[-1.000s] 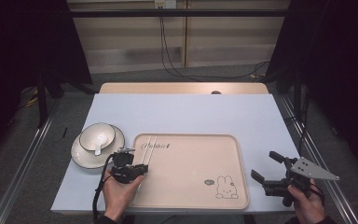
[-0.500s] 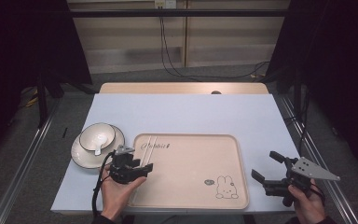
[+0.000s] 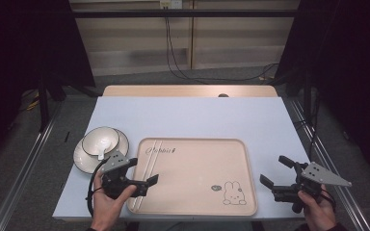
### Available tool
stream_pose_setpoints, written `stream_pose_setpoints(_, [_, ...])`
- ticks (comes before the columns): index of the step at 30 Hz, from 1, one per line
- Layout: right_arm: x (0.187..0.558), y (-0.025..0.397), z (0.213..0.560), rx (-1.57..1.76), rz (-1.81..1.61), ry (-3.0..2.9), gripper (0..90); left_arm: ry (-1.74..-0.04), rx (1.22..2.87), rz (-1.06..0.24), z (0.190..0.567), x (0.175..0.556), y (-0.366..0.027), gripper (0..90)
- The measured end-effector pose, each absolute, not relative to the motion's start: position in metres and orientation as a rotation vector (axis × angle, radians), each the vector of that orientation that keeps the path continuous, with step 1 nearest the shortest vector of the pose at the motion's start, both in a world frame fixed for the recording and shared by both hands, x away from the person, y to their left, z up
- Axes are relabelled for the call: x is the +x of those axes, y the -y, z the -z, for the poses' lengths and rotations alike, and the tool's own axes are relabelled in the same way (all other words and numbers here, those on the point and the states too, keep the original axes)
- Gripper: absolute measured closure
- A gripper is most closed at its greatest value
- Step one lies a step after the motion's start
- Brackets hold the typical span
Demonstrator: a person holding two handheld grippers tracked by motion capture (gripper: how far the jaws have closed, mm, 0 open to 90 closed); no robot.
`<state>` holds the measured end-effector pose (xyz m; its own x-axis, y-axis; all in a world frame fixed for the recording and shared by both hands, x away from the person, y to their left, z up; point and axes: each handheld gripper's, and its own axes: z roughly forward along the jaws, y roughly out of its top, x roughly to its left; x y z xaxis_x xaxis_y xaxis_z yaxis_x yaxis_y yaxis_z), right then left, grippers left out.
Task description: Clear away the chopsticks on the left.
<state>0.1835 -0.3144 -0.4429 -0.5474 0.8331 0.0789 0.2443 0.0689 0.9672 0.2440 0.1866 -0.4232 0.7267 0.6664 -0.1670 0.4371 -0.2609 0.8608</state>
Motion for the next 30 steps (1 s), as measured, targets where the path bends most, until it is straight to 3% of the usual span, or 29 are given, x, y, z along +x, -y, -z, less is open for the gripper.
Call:
stream_pose_setpoints(4, [0.183,0.314,0.443,1.08,-1.506,-1.839,1.6,-0.83,1.884,-0.261,0.422,0.239,-0.205,3.2])
stream_pose_setpoints(12, [0.184,0.315,0.443,1.063,-1.489,-1.835,1.6,-0.815,1.85,-0.367,0.417,0.221,-0.234,2.7])
stream_pose_setpoints(25, [0.183,0.317,0.443,1.062,-1.49,-1.816,1.4,-0.9,1.743,-0.509,0.42,0.193,-0.268,2.1])
stream_pose_setpoints(30, [0.18,0.319,0.443,1.071,-1.489,-1.816,1.4,-0.961,1.676,-0.509,0.428,0.186,-0.28,2.1])
